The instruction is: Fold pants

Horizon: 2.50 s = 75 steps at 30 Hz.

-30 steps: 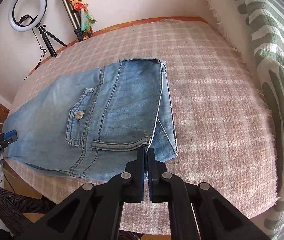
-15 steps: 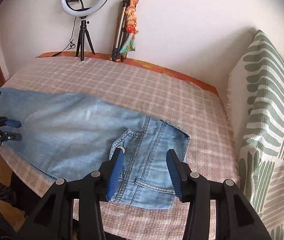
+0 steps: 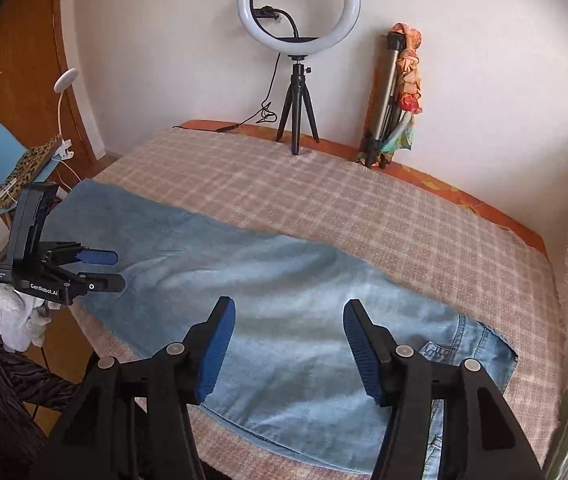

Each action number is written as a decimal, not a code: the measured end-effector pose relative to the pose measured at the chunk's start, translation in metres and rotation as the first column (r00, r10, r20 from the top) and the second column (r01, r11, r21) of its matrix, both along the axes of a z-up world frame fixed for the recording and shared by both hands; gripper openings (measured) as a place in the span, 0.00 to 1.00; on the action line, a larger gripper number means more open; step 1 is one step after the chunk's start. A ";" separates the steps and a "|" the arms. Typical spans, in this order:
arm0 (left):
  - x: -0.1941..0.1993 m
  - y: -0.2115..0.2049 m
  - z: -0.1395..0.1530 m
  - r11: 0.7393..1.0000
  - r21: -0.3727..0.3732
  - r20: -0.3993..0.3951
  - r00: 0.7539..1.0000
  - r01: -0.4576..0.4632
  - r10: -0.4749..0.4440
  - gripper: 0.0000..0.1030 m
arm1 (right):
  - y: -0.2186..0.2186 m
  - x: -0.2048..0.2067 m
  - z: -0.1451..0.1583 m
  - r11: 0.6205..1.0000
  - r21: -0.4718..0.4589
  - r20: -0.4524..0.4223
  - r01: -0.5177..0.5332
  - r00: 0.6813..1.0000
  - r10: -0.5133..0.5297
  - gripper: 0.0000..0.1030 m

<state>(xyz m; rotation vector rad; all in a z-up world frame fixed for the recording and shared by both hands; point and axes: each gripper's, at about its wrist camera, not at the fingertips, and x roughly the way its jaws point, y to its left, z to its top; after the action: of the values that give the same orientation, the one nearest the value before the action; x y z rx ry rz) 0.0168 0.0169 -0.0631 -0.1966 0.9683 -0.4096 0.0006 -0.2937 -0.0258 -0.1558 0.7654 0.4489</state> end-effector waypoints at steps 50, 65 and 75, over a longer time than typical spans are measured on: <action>-0.093 0.406 -0.105 0.747 -0.410 -0.081 0.836 -0.524 0.542 0.12 | 0.575 -0.012 -0.104 0.519 -0.297 -0.177 -0.802 0.580 0.795 0.08; -0.110 0.419 -0.107 0.732 -0.425 -0.103 0.832 -0.533 0.545 0.15 | 0.581 -0.029 -0.139 0.374 -0.335 -0.325 -0.865 0.479 0.815 0.20; -0.114 0.428 -0.124 0.605 -0.555 -0.195 0.796 -0.571 0.573 0.39 | 0.570 -0.028 -0.142 0.370 -0.382 -0.321 -0.847 0.497 0.806 0.07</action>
<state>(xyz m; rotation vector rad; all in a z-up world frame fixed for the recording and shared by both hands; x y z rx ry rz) -0.0976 0.4452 -0.1872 -1.0646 0.6889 -0.0916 -0.0276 0.2764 -0.1674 -1.0843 0.8329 1.2460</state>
